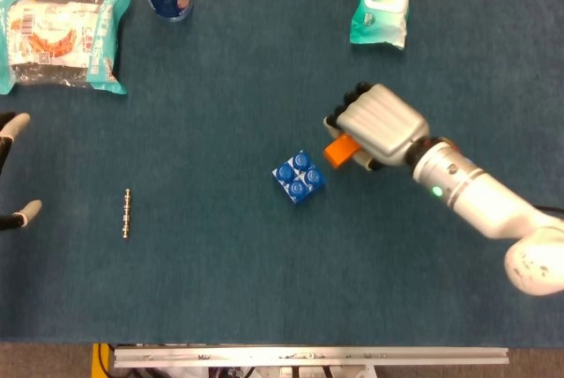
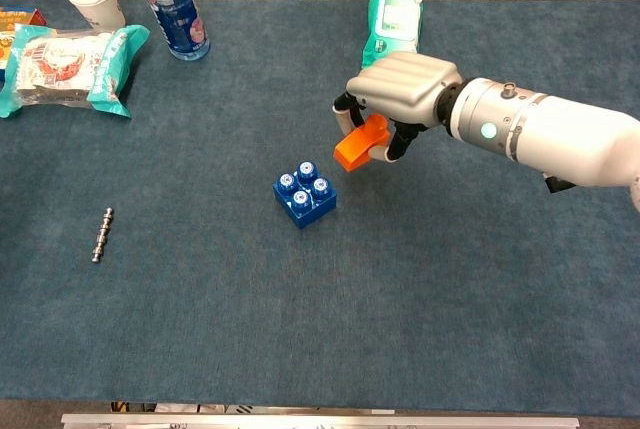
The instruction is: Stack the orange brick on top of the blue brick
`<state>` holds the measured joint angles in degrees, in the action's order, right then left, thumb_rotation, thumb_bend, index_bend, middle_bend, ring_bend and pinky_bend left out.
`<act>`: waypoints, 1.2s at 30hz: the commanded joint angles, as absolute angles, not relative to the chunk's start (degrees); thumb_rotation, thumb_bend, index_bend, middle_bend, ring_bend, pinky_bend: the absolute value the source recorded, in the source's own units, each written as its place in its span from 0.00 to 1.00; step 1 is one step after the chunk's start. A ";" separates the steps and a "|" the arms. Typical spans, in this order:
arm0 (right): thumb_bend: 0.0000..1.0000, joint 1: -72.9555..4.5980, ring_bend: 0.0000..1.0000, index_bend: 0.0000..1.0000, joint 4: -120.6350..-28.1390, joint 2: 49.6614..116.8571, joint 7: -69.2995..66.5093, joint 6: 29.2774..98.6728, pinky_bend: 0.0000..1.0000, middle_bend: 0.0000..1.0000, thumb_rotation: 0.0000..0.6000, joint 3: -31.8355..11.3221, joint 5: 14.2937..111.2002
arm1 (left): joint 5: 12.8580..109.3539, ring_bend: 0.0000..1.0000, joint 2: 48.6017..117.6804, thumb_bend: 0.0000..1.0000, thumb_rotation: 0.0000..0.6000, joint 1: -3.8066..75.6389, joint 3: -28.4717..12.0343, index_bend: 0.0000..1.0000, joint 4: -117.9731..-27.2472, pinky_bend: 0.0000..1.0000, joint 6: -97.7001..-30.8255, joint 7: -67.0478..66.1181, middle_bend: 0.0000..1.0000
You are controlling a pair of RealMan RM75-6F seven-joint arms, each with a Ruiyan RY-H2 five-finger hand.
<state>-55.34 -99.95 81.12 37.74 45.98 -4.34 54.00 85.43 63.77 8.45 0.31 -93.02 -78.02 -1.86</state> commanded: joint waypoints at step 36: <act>0.37 -66.64 0.31 0.57 -101.07 91.38 51.94 55.11 0.26 0.55 1.00 -3.76 39.18 | 86.94 0.16 62.84 0.15 1.00 7.01 1.23 0.10 -91.29 0.10 -79.63 2.08 0.11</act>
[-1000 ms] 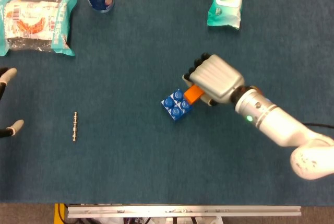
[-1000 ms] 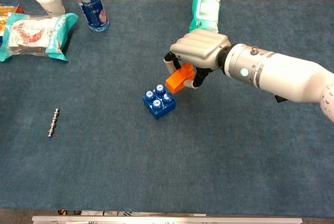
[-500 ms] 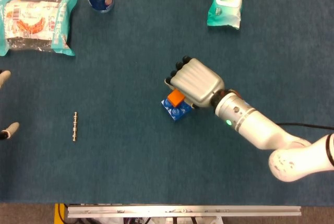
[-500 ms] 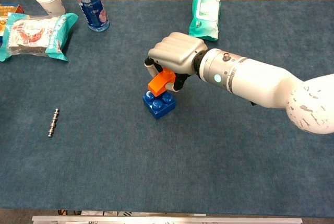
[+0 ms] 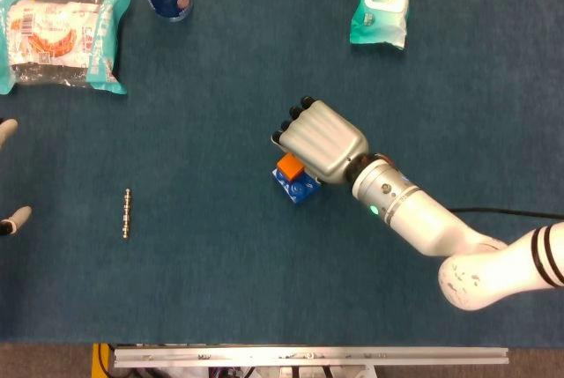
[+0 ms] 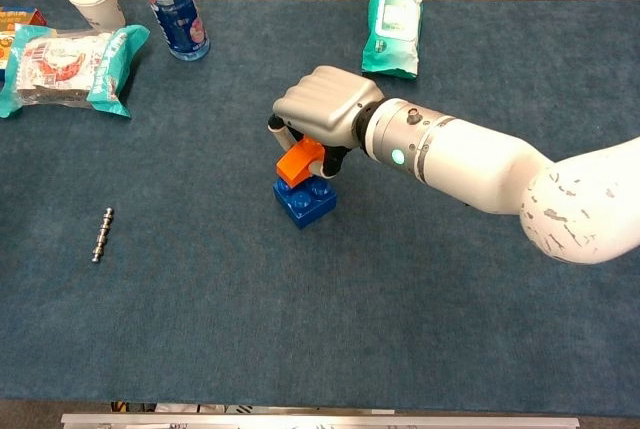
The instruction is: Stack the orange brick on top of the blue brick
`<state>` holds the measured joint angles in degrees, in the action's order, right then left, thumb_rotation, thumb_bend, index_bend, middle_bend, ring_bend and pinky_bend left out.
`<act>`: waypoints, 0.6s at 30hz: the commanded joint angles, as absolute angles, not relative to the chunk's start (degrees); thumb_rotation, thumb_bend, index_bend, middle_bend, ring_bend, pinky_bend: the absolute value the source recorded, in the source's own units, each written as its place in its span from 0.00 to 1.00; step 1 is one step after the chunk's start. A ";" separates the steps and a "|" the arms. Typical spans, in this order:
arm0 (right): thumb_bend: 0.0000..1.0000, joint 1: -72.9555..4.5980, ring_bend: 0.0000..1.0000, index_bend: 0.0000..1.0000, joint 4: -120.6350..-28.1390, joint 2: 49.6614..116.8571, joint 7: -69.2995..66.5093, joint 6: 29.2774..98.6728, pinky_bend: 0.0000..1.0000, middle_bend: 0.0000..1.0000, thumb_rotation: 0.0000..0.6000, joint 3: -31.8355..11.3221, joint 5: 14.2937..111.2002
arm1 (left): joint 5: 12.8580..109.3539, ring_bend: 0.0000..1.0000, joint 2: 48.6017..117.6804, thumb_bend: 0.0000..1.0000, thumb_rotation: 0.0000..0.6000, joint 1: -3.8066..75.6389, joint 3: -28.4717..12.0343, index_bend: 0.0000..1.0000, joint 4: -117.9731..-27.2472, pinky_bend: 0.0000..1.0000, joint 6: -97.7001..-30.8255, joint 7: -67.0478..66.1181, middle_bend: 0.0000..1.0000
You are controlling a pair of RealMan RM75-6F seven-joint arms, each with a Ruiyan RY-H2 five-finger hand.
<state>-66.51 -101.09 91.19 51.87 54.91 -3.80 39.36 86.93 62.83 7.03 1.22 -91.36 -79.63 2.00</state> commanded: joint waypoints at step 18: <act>0.37 -68.52 0.31 0.57 -100.33 94.70 55.26 57.80 0.26 0.55 1.00 -2.92 37.02 | 87.21 0.16 62.72 0.15 1.00 6.76 1.44 0.10 -90.42 0.10 -79.69 3.27 0.11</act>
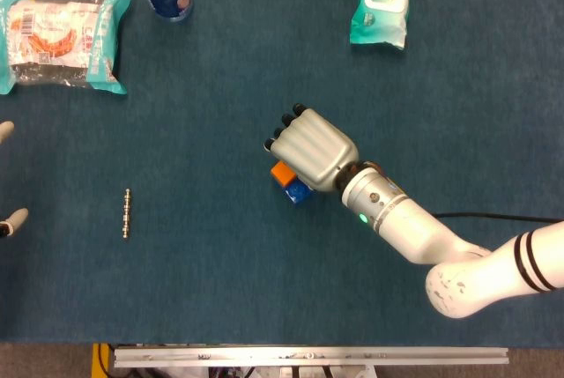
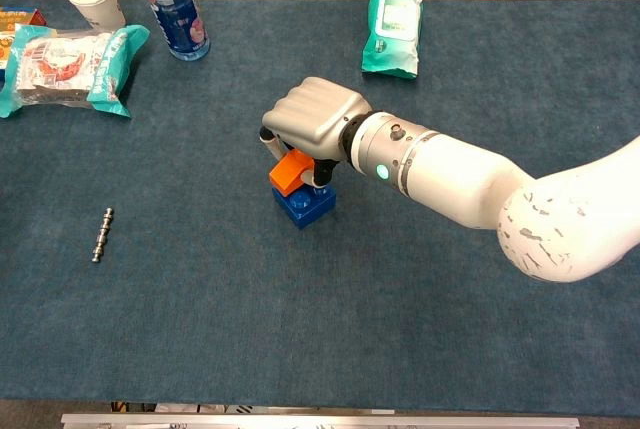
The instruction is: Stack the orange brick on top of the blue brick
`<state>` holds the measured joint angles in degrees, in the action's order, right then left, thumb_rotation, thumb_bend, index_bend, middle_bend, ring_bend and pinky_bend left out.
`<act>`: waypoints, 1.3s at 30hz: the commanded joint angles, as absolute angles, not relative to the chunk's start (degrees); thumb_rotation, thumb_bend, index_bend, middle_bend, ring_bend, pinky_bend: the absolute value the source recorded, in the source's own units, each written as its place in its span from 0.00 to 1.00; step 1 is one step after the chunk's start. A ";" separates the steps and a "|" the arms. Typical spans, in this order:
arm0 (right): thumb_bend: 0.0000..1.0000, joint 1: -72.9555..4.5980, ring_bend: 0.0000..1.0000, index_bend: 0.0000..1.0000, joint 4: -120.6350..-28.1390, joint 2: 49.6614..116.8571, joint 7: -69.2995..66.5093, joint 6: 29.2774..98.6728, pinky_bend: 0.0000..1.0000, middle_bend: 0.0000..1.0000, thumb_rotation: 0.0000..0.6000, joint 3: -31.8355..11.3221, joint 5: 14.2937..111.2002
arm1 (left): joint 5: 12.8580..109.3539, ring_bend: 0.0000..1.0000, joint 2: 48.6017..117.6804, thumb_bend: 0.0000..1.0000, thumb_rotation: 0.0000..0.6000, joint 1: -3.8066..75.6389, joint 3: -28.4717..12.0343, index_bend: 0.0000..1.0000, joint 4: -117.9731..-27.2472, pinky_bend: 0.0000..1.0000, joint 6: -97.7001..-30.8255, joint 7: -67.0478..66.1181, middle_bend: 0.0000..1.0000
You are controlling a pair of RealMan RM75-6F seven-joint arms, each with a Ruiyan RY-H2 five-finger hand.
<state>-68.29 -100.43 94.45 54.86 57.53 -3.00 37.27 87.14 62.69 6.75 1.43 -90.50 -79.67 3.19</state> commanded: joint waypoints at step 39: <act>0.37 -70.04 0.31 0.57 -98.05 96.27 56.99 57.24 0.26 0.55 1.00 -1.69 34.98 | 86.94 0.16 63.01 0.15 1.00 6.20 1.55 0.10 -89.03 0.10 -79.72 4.41 0.11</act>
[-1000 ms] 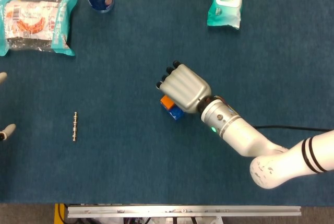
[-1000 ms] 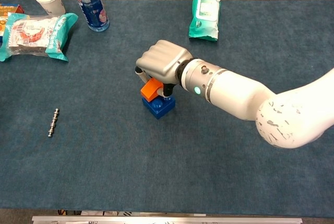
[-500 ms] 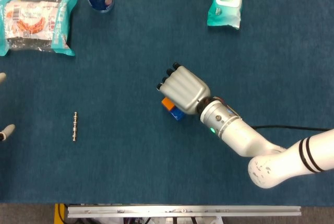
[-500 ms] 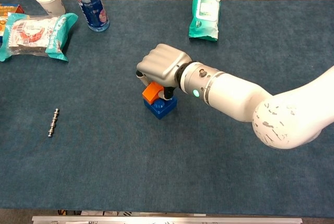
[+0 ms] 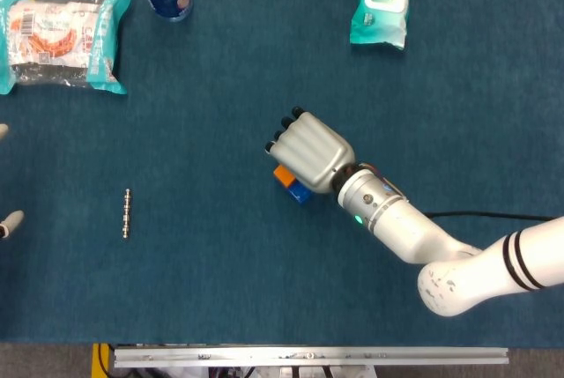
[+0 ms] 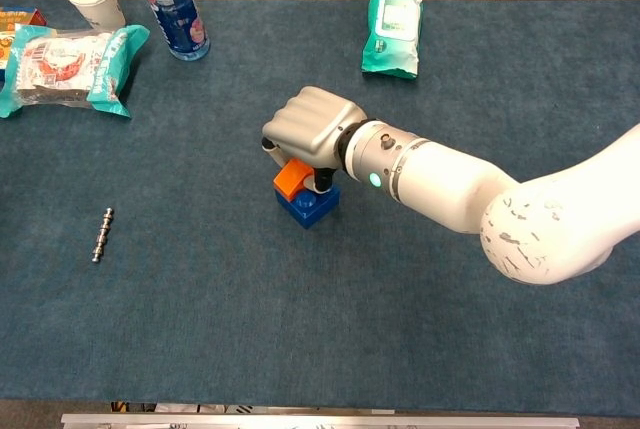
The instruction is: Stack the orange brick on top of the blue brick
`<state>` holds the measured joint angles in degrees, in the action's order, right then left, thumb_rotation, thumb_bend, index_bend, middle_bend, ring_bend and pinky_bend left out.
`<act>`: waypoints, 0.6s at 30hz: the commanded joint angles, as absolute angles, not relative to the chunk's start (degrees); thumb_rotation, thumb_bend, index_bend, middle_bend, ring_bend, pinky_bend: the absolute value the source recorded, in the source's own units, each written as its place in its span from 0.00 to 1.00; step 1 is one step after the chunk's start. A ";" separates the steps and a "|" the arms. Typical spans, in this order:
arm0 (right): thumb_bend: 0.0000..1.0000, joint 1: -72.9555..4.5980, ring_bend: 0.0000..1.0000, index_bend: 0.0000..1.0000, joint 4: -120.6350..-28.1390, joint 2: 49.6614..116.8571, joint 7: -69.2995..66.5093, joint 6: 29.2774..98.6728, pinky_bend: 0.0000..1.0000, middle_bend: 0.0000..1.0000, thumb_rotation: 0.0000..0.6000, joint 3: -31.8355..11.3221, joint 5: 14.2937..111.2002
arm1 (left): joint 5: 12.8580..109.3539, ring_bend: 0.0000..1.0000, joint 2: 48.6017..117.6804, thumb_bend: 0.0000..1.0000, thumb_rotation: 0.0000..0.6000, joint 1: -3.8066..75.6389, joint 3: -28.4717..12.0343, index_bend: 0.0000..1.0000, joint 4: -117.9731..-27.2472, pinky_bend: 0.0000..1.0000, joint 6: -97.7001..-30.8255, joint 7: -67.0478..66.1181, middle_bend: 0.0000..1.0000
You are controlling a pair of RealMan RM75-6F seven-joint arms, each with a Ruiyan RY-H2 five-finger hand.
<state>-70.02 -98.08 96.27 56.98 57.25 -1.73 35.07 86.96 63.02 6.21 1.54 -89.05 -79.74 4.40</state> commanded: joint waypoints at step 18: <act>0.37 -69.19 0.21 0.24 -102.20 90.78 51.85 56.02 0.27 0.32 1.00 -3.40 38.00 | 86.53 0.16 63.01 0.15 1.00 6.14 1.32 0.10 -88.91 0.10 -79.58 4.58 0.10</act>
